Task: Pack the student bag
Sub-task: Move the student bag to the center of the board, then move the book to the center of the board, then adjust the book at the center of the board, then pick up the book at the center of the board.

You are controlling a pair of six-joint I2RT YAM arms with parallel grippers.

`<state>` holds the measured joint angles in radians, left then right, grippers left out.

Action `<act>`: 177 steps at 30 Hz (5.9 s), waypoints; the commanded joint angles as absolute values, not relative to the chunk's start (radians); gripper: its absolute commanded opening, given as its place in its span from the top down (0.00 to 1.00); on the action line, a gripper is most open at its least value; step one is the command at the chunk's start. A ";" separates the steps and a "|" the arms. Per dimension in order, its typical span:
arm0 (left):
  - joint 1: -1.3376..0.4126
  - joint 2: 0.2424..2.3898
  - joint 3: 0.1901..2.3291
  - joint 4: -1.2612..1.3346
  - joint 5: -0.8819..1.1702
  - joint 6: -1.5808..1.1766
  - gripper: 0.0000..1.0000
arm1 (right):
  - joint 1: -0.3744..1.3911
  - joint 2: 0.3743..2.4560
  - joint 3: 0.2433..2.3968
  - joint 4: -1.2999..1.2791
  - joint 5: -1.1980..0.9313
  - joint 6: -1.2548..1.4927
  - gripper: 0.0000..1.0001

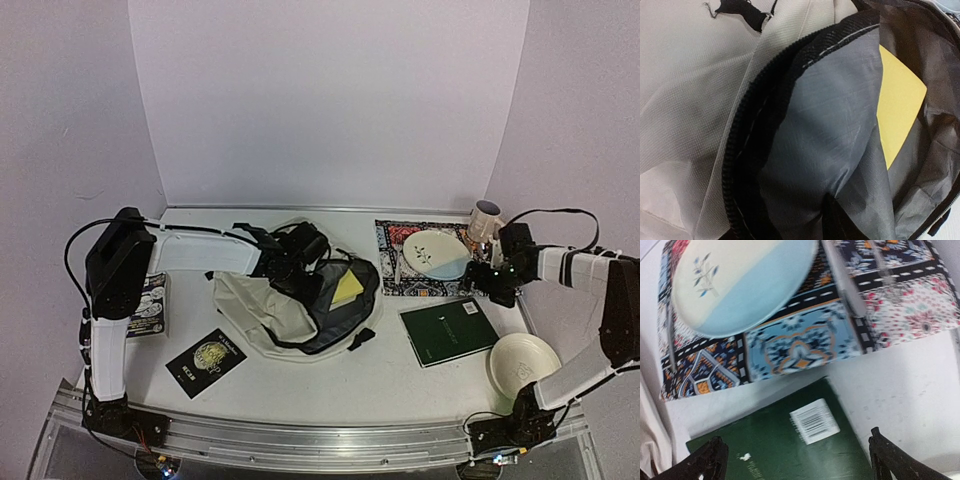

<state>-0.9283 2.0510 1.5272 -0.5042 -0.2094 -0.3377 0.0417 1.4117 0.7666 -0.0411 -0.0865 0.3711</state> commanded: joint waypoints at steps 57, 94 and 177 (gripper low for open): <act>-1.383 1.880 1.221 -0.576 -0.270 -0.846 0.23 | 0.714 1.438 0.739 -0.024 -0.340 0.571 0.02; -1.238 1.907 1.198 -0.630 -0.399 -0.869 0.24 | 0.680 1.782 0.946 -0.151 -0.478 0.218 0.04; -1.206 1.858 0.892 0.223 -0.144 -1.260 0.52 | 0.634 1.639 0.895 -0.058 -0.468 0.366 0.22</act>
